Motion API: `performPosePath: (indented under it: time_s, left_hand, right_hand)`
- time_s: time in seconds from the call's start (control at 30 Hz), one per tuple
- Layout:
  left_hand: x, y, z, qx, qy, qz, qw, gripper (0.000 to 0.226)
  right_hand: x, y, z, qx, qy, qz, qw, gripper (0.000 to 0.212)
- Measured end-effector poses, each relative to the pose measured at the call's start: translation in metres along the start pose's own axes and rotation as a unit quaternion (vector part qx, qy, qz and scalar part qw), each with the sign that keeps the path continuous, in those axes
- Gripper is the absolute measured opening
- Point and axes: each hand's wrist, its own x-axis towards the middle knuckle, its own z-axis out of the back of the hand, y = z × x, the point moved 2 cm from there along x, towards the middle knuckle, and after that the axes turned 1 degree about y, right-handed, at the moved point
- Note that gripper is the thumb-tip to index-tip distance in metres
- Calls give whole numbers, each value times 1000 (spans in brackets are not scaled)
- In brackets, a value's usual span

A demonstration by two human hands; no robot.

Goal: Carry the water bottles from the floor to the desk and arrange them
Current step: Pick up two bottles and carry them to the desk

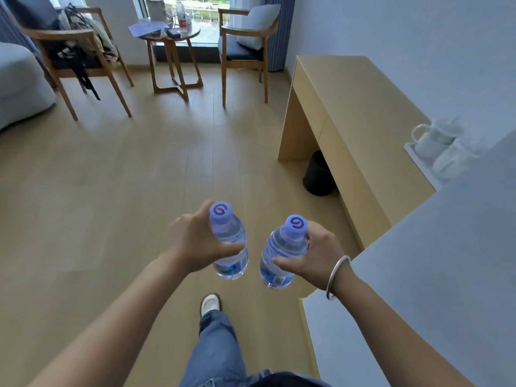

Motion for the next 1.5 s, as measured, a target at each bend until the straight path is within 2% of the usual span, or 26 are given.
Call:
performPosePath:
  time_s: [0.23, 0.53, 0.77, 1.07, 1.37, 1.5]
  left_hand:
    - [162, 27, 3, 41, 67, -40, 996, 52]
    - [344, 51, 31, 84, 116, -127, 982, 55]
    - [440, 40, 15, 70, 142, -164, 974, 53]
    - [566, -27, -47, -2, 183, -181, 966, 41]
    - [709, -142, -114, -22, 222, -239, 945, 39]
    - [749, -186, -141, -51, 240, -258, 935, 46]
  right_hand:
    - [133, -16, -7, 8, -53, -84, 995, 36]
    - [278, -4, -10, 24, -122, -162, 979, 34]
    - [351, -19, 6, 48, -155, -210, 964, 31]
    - [448, -95, 58, 94, -219, -290, 927, 33]
    - [545, -178, 149, 121, -318, -301, 891, 41]
    - [571, -206, 179, 112, -360, -317, 870, 42]
